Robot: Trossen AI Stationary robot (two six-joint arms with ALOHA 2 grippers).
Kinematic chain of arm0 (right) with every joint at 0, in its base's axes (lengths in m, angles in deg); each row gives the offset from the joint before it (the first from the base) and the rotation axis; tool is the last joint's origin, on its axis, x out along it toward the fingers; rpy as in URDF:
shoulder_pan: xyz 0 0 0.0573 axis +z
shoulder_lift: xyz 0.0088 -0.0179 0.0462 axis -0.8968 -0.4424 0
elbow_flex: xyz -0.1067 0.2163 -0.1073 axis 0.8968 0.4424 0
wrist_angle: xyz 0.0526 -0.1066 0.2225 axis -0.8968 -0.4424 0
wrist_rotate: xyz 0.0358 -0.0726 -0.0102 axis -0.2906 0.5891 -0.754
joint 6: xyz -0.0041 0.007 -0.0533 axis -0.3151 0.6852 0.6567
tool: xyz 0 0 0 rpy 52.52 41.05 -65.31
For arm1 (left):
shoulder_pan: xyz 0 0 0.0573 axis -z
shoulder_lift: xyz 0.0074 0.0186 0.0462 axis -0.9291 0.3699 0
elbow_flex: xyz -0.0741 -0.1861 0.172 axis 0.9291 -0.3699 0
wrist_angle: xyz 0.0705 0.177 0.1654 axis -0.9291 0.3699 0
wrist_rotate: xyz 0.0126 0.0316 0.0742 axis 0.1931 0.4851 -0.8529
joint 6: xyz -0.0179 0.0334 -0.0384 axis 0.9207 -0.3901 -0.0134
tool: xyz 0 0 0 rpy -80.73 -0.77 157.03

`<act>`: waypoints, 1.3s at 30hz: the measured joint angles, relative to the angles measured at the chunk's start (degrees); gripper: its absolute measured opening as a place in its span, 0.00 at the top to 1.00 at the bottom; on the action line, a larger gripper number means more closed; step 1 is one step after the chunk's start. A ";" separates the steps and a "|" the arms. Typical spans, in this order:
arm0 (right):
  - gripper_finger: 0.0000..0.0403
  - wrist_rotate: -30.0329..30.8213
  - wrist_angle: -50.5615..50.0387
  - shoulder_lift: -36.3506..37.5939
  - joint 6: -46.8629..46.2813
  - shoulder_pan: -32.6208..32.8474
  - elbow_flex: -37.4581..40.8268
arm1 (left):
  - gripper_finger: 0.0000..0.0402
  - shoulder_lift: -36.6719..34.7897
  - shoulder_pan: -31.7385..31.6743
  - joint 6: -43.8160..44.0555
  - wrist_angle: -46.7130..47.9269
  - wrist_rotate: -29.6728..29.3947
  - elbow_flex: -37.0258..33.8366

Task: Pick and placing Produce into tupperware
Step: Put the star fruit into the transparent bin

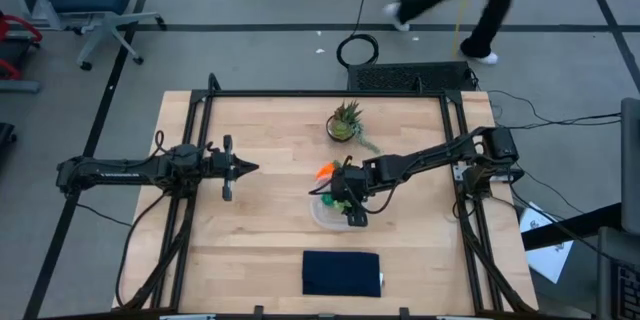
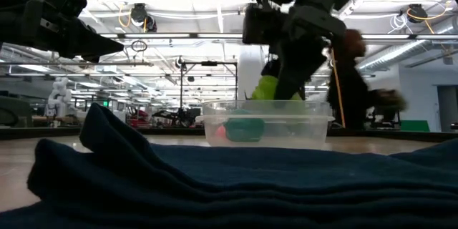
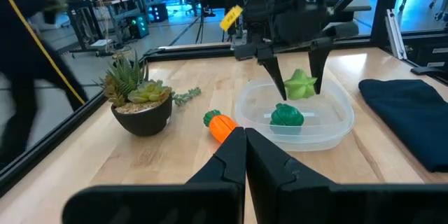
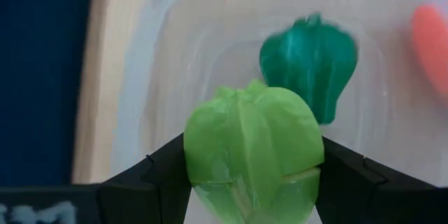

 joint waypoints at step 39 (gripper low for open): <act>0.44 -0.14 0.92 0.00 20.25 0.33 0.92 | 0.99 0.00 0.00 -0.02 0.00 0.01 0.00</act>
